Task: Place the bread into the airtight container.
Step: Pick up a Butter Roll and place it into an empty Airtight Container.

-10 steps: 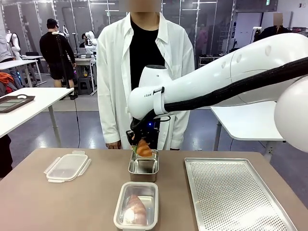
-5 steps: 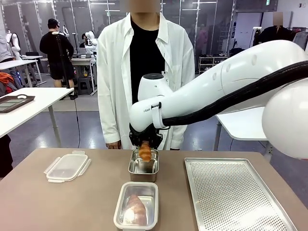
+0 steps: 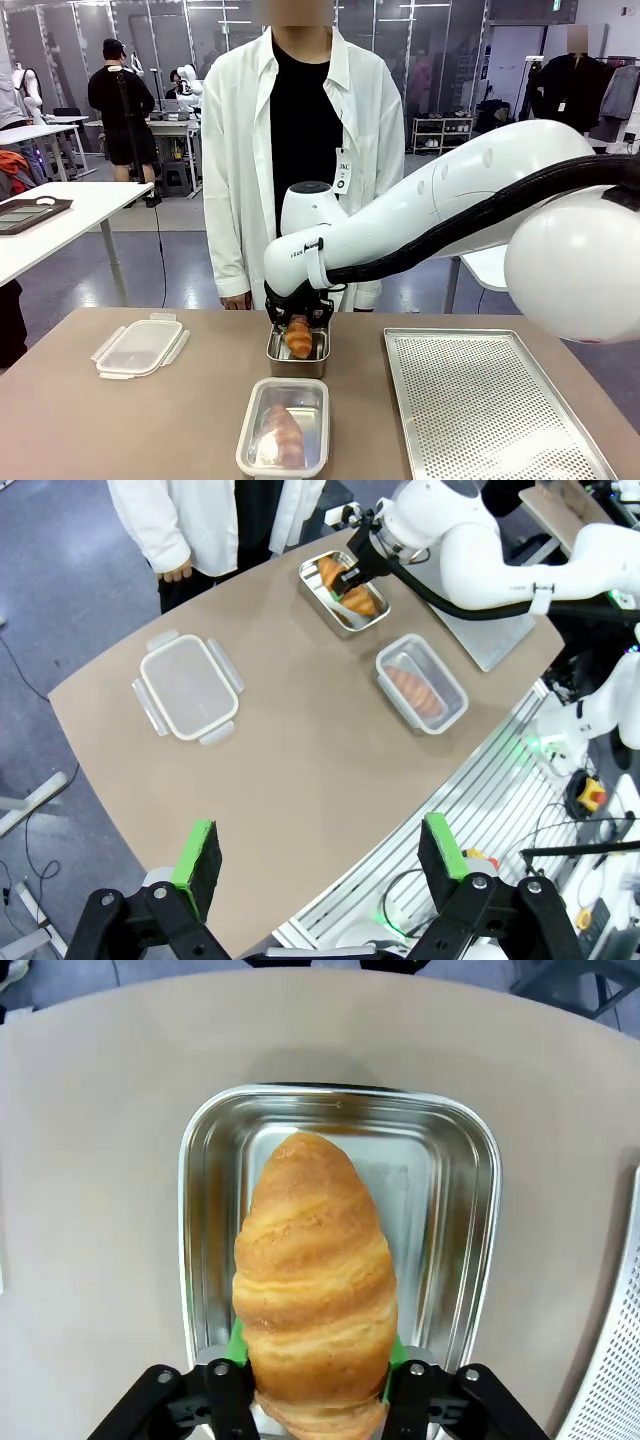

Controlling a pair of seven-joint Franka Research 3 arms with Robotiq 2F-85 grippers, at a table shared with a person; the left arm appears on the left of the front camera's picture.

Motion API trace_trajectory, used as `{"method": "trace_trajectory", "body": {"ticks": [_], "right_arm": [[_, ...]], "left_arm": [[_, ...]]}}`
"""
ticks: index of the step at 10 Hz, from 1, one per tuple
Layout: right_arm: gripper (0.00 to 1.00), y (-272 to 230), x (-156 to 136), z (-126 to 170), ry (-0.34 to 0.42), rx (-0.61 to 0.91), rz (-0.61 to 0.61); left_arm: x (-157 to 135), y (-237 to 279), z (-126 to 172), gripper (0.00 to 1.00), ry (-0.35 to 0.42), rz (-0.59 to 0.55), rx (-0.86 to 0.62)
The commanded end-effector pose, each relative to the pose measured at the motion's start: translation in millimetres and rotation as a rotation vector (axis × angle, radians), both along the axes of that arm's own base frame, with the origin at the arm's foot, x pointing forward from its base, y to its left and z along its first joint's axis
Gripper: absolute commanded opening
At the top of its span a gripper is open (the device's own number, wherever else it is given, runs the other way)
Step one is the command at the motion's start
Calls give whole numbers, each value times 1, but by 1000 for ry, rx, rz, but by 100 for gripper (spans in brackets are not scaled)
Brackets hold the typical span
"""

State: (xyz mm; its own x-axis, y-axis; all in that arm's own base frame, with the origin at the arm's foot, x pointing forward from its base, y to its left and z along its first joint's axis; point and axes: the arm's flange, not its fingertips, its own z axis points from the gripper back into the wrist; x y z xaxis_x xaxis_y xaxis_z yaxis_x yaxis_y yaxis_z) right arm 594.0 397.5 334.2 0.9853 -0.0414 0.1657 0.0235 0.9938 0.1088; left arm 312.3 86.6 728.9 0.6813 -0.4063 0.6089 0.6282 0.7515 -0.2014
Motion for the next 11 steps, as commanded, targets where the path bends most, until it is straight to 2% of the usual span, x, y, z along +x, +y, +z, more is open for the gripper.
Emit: {"method": "trace_trajectory", "body": {"ticks": [1, 2, 6, 7, 8, 11], "right_arm": [[90, 0, 4, 8, -2, -1, -10], [100, -1, 3, 10, -2, -5, -10], [100, -4, 2, 15, -7, -16, -12], [100, -7, 1, 14, 23, -25, 11], [100, 0, 5, 11, -5, 0, -4], [100, 0, 5, 11, -5, 0, -4]], "left_arm": [[-1, 0, 0, 100, -7, -21, -3], [-1, 0, 0, 100, -7, -21, -3], [-1, 0, 0, 100, -7, -21, -3], [-1, 0, 0, 100, -7, -21, -3], [-1, 0, 0, 100, -7, -21, -3], [-1, 0, 0, 100, -7, -21, -3]]}}
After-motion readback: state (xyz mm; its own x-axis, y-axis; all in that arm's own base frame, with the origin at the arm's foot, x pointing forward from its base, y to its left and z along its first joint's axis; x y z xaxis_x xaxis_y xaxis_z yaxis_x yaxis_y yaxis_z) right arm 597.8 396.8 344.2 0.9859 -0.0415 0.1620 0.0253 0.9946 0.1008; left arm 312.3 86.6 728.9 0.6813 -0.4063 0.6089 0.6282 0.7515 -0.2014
